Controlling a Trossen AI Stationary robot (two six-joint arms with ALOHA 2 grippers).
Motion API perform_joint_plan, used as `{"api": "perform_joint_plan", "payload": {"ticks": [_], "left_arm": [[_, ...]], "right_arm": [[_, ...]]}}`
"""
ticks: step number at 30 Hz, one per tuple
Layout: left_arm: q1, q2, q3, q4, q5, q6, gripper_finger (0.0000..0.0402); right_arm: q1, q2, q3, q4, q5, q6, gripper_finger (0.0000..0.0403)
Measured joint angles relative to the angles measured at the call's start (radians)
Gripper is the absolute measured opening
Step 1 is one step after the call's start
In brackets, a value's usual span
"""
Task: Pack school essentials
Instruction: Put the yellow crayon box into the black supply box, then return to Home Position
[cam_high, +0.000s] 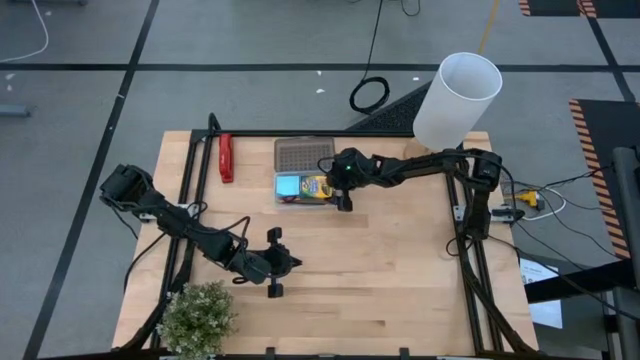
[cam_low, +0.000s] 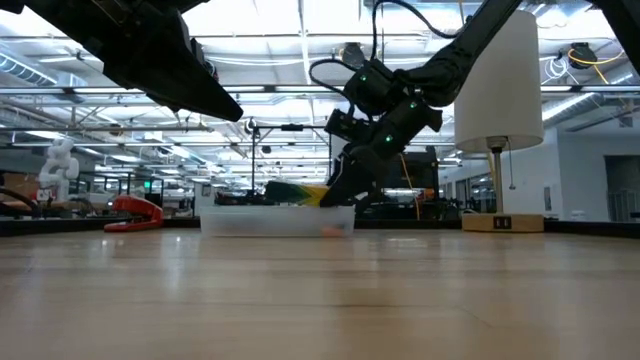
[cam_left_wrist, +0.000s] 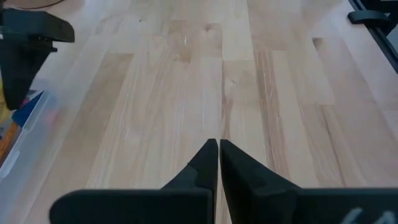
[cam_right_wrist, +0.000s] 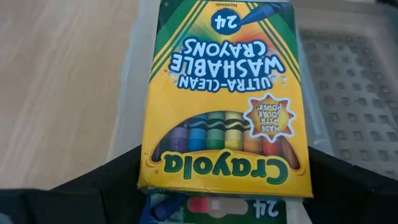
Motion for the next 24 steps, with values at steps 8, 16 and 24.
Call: {"api": "perform_joint_plan", "payload": {"ticks": [8, 16, 24], "left_arm": [[0.000, 0.000, 0.000, 0.004, 0.000, -0.001, 0.0021], [0.000, 0.000, 0.000, 0.014, 0.000, 0.007, 0.0021], [0.000, 0.000, 0.000, 0.019, 0.000, 0.019, 0.0021]], "right_arm": [[0.000, -0.034, 0.000, -0.031, 0.002, 0.011, 0.0375], [0.011, -0.095, 0.000, -0.080, 0.031, 0.004, 0.0377], [0.089, -0.326, -0.021, -0.298, 0.030, 0.081, 0.0377]]}}
